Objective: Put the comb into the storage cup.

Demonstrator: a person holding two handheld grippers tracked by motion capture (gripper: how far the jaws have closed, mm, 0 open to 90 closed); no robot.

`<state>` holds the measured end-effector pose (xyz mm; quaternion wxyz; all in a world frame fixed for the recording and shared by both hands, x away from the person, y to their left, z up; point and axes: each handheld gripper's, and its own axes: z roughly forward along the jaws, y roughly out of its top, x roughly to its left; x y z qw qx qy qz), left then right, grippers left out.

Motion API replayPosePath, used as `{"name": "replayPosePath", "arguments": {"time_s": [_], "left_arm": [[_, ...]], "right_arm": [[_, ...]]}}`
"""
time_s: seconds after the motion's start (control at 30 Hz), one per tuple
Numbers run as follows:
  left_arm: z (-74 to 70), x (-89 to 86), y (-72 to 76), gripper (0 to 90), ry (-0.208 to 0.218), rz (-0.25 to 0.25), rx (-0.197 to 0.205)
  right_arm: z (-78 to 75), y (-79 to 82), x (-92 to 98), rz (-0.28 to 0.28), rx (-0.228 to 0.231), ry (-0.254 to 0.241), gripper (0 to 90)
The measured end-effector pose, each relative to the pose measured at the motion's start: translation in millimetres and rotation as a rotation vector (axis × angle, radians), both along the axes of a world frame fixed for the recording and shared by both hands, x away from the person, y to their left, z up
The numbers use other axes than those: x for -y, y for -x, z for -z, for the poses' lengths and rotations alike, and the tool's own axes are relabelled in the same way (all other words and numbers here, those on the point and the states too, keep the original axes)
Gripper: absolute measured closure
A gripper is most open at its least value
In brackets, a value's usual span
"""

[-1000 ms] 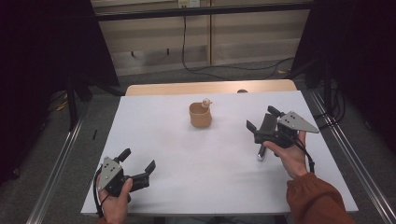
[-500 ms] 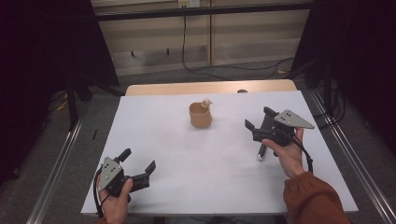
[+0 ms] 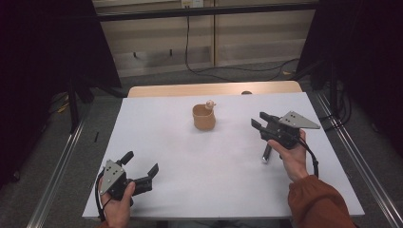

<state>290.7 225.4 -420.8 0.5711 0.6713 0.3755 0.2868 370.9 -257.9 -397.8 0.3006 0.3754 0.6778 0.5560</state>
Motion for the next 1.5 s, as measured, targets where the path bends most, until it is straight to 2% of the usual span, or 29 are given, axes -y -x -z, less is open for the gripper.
{"name": "replayPosePath", "arguments": {"time_s": [0.07,0.13,0.17,0.27,0.3,0.4,0.43,0.47,0.5,0.57,0.6,0.67,0.73,0.87,0.93,0.97,1.1,1.13,1.17,1.2,1.27,1.3,1.37,1.5], "left_arm": [[0.7,1.0,0.2,2.2,-0.007,0.005,-0.002],[0.8,1.6,0.3,2.2,-0.011,0.007,-0.003],[0.9,2.8,0.0,2.2,-0.009,0.011,-0.003],[0.9,2.9,0.1,2.2,-0.005,0.010,-0.002],[0.8,1.7,0.2,2.2,-0.012,0.007,-0.003],[0.7,1.5,0.0,2.2,-0.006,0.007,-0.003],[0.4,1.1,0.3,2.2,-0.008,0.008,0.000],[0.4,1.1,0.3,2.3,-0.008,0.008,0.000],[-0.5,1.1,1.4,2.3,-0.001,0.006,0.010],[-1.0,1.3,1.7,2.3,-0.001,0.011,0.014],[-1.0,1.3,1.7,2.3,-0.001,0.011,0.014],[-0.3,1.0,1.1,2.3,-0.004,0.011,0.009],[-0.3,0.9,1.1,2.3,-0.003,0.011,0.008],[0.2,1.8,0.9,2.3,0.007,0.012,0.000],[0.4,1.5,0.4,2.3,-0.001,0.013,-0.001],[0.4,1.3,0.3,2.3,-0.003,0.012,-0.001],[0.4,1.5,0.5,2.3,0.002,0.011,-0.003],[0.4,1.5,0.5,2.3,0.002,0.011,-0.003],[0.4,1.3,0.4,2.3,0.001,0.011,-0.003],[0.5,1.3,0.4,2.3,0.002,0.010,-0.004],[0.5,1.0,0.2,2.3,-0.003,0.011,-0.002],[0.8,0.8,-0.2,2.3,-0.003,0.015,-0.012],[1.1,1.1,-0.5,2.3,0.003,0.012,-0.015],[0.9,0.0,-0.6,2.3,0.005,0.008,-0.015]], "right_arm": [[-0.6,0.0,0.7,-0.014,-0.016,0.012,63.9],[-0.9,0.1,1.0,-0.018,-0.018,0.010,66.4],[-1.7,0.6,1.5,-0.027,-0.025,0.009,72.8],[-2.8,1.6,2.1,-0.024,-0.026,0.002,76.5],[-4.3,2.4,3.8,-0.030,-0.040,-0.024,81.0],[-6.4,3.1,4.7,-0.033,-0.052,-0.032,84.8],[-7.7,3.2,6.1,-0.036,-0.072,-0.047,87.6],[-7.7,3.2,6.1,-0.036,-0.072,-0.047,87.6],[-8.6,3.6,7.0,-0.021,-0.103,-0.050,88.8],[-7.8,3.2,8.1,-0.037,-0.129,-0.078,90.0],[-7.8,3.2,8.1,-0.037,-0.129,-0.078,90.0],[-7.7,2.8,8.1,-0.040,-0.166,-0.079,90.0],[-7.6,2.8,8.0,-0.042,-0.173,-0.081,90.0],[-8.7,1.5,7.7,-0.028,-0.212,-0.035,90.0],[-8.9,1.0,7.5,-0.031,-0.214,-0.024,90.0],[-9.6,0.1,7.1,-0.033,-0.242,-0.008,90.0],[-10.9,0.2,5.0,-0.046,-0.303,-0.020,90.0],[-10.9,0.2,5.0,-0.046,-0.303,-0.020,90.0],[-12.8,0.2,2.8,-0.058,-0.331,-0.005,90.0],[-12.8,0.2,2.8,-0.058,-0.331,-0.005,90.0],[-13.6,-0.5,0.7,-0.071,-0.359,0.004,90.0],[-13.3,-1.5,-0.3,-0.080,-0.388,0.015,90.0],[-12.7,-2.1,-0.5,-0.084,-0.399,0.019,90.0],[-8.3,-4.8,-0.1,-0.094,-0.462,0.024,90.0]]}}
